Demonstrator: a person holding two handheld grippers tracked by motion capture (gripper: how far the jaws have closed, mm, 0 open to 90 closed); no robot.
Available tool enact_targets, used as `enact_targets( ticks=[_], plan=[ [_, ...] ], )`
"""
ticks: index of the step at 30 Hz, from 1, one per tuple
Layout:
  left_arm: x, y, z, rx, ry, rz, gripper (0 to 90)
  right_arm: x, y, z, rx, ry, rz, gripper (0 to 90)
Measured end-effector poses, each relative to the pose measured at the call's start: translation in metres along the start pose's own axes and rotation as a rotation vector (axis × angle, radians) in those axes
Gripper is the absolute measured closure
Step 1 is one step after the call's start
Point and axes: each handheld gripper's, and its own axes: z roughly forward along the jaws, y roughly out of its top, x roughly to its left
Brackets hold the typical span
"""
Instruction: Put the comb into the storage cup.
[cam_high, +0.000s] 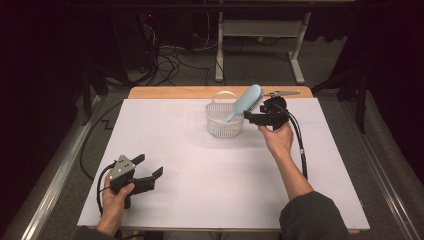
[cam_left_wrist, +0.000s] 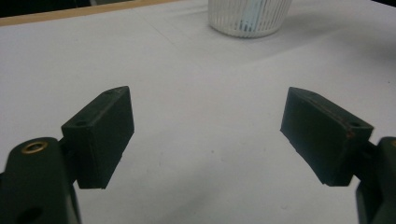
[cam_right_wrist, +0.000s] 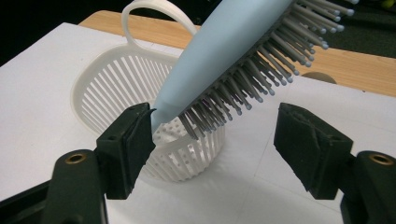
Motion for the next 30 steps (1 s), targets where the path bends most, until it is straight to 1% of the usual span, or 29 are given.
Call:
enact_targets(
  ticks=[9, 16, 30],
  plan=[
    [0.000, 0.000, 0.000, 0.003, 0.001, -0.002, 18.2, 0.001, -0.001, -0.005, -0.004, -0.001, -0.014, 29.0],
    [0.000, 0.000, 0.000, 0.006, 0.003, -0.002, 18.2, 0.001, -0.001, -0.009, -0.010, 0.001, -0.014, 29.1],
    [0.000, 0.000, 0.000, 0.006, 0.003, -0.004, 18.2, -0.004, -0.004, -0.017, -0.023, 0.003, -0.010, 29.1]
  ],
)
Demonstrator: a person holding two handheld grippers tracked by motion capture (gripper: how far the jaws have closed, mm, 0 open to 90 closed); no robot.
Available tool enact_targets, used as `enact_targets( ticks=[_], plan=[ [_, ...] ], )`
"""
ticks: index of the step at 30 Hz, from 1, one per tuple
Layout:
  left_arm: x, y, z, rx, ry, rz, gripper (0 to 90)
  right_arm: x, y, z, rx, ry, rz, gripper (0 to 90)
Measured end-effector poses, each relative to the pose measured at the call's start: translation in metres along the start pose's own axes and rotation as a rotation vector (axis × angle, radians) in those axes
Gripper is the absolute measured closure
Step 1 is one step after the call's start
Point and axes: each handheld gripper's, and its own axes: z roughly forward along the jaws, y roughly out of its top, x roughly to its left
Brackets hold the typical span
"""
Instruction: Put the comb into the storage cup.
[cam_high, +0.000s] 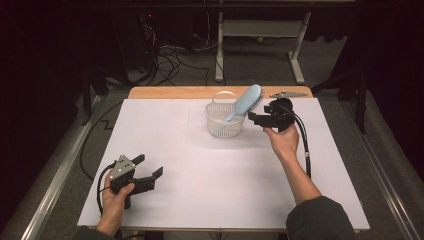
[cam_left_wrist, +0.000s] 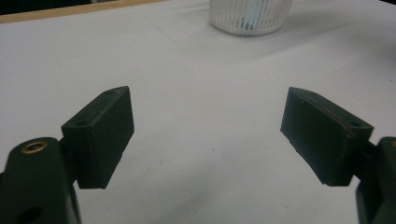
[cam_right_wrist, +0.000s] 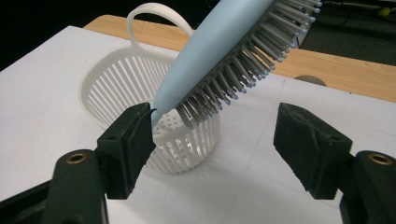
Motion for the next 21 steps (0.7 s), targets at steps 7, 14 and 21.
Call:
enact_targets(
  ticks=[7, 14, 21],
  plan=[
    [0.0000, -0.0001, -0.0003, -0.002, 0.001, -0.001, 18.2, -0.0001, -0.0002, -0.0040, -0.007, 0.003, -0.004, 29.2],
    [0.0000, -0.0001, -0.0003, -0.002, 0.002, -0.001, 18.2, -0.0004, -0.0015, -0.0068, -0.010, 0.009, -0.005, 29.2],
    [0.0001, -0.0001, -0.0005, -0.003, 0.003, -0.003, 18.2, -0.0024, -0.0027, -0.0092, -0.013, 0.013, -0.003, 29.3]
  ],
)
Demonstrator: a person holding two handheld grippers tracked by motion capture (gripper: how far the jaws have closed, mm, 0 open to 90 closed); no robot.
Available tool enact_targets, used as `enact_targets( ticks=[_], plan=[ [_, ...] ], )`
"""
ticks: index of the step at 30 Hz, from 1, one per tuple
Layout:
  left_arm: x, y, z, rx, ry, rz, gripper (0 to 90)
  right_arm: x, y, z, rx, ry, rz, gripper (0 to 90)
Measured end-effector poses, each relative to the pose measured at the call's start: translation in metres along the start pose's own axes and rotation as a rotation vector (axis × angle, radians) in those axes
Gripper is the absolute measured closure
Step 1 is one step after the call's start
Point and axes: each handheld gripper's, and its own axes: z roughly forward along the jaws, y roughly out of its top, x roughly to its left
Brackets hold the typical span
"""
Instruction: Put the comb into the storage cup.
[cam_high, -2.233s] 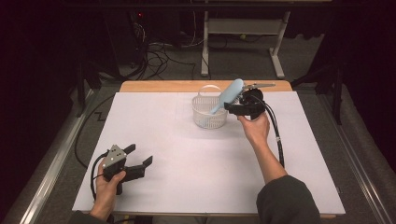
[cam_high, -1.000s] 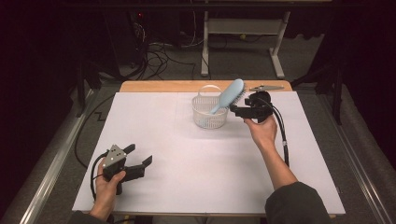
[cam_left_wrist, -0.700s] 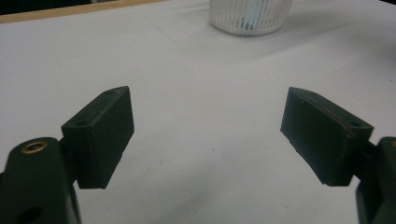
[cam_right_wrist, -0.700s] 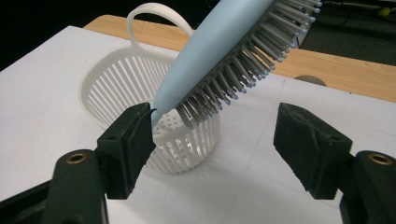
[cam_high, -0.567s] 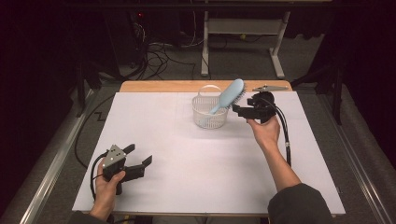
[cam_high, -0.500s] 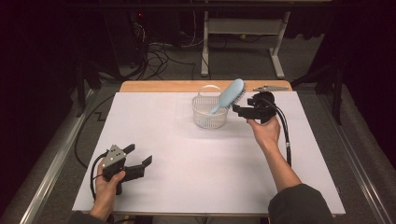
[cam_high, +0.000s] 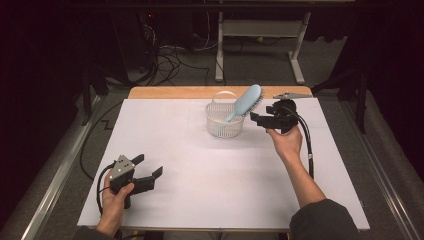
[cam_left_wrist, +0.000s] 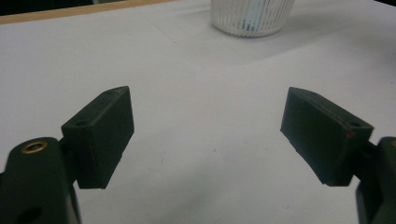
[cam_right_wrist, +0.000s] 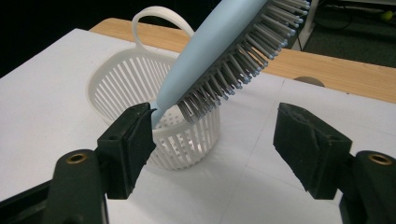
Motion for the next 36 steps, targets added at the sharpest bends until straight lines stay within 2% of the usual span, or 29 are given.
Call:
enact_targets(
  ticks=[25, 32, 36],
  plan=[
    [0.000, 0.000, 0.000, 0.002, 0.000, -0.001, 18.2, -0.004, -0.001, -0.008, -0.009, 0.005, 0.007, 29.3],
    [0.000, 0.000, 0.000, 0.001, 0.001, 0.000, 18.2, -0.005, -0.001, -0.012, -0.010, 0.006, -0.006, 29.1],
    [-0.001, 0.000, 0.000, 0.000, 0.000, 0.000, 18.2, -0.009, -0.002, -0.017, -0.020, 0.002, 0.002, 29.1]
  ],
)
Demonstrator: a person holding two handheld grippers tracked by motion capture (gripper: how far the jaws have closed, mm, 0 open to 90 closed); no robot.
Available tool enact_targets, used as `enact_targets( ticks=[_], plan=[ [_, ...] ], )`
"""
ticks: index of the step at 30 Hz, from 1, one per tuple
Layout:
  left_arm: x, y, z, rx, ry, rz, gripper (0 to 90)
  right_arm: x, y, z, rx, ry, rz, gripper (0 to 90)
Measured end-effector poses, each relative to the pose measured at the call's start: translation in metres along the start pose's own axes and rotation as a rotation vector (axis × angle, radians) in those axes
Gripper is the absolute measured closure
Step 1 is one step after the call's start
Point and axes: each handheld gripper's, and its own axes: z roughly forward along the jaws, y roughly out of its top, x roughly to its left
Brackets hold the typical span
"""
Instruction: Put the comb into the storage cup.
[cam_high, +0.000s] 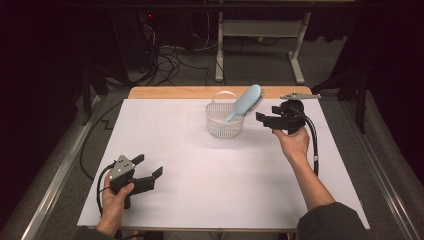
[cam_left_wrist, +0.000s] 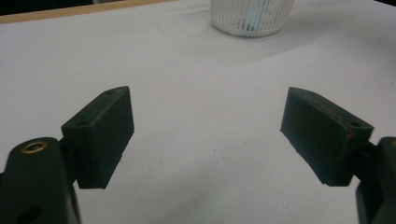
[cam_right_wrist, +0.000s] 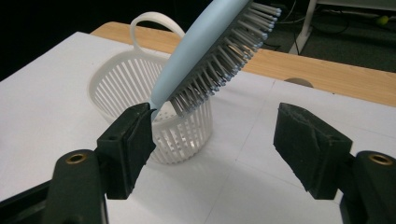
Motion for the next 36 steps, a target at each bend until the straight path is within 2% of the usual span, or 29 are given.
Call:
enact_targets(
  ticks=[7, 18, 27, 36],
  plan=[
    [0.001, 0.000, -0.001, 0.000, 0.002, -0.001, 18.2, -0.002, -0.001, -0.004, -0.011, 0.000, 0.007, 29.0],
    [0.001, 0.000, -0.001, -0.003, 0.001, -0.006, 18.2, 0.001, -0.002, -0.011, -0.009, -0.004, -0.020, 28.7],
    [0.001, 0.000, -0.002, -0.007, 0.003, -0.006, 18.2, -0.003, -0.006, -0.017, -0.015, -0.010, -0.009, 29.0],
    [0.001, 0.000, -0.002, -0.002, 0.005, 0.005, 18.2, -0.003, -0.010, -0.027, -0.032, -0.010, -0.017, 28.9]
  ],
)
